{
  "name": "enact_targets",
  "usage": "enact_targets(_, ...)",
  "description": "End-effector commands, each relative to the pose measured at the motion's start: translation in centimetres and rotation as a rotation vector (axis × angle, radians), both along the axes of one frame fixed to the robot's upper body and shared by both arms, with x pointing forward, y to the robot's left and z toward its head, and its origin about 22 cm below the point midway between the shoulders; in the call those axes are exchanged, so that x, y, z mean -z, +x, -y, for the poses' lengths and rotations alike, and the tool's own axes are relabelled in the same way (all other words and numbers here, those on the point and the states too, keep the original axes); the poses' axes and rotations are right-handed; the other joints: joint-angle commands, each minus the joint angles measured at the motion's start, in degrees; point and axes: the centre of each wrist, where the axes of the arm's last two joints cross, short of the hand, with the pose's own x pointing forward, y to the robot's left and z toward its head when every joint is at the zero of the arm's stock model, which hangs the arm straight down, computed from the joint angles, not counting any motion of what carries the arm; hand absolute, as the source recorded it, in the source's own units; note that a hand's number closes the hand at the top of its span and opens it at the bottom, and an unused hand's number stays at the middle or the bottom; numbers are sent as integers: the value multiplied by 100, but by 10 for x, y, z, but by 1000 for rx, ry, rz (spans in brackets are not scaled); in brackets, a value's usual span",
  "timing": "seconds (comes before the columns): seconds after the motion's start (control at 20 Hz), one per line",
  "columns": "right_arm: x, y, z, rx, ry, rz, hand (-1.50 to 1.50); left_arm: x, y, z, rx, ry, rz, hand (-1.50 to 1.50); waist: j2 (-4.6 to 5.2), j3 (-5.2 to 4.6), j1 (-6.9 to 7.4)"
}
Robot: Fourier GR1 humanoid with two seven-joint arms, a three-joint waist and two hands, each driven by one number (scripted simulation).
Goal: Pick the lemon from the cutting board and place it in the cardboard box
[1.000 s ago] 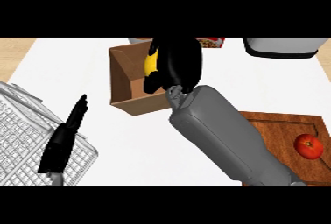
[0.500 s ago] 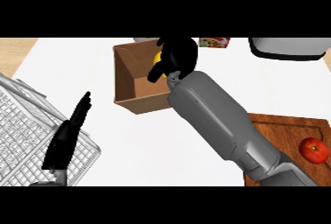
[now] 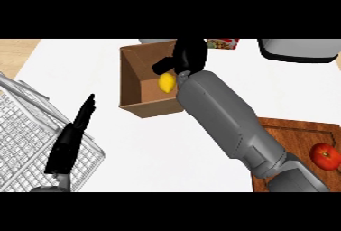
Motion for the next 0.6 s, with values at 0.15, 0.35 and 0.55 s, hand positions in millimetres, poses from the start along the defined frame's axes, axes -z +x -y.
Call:
enact_targets(0.15,-5,1,3,137,262,245,-150,3,5,-12,-93,11,-38,0,-4,-25,-75)
enact_targets(0.35,-11,-4,17,149,424,321,-150,10,-8,-38,-134,34,-39,0,-54,-22,-282)
enact_targets(0.55,1,-7,46,226,478,387,-150,5,-6,-43,-165,27,-50,0,-106,-22,-496)
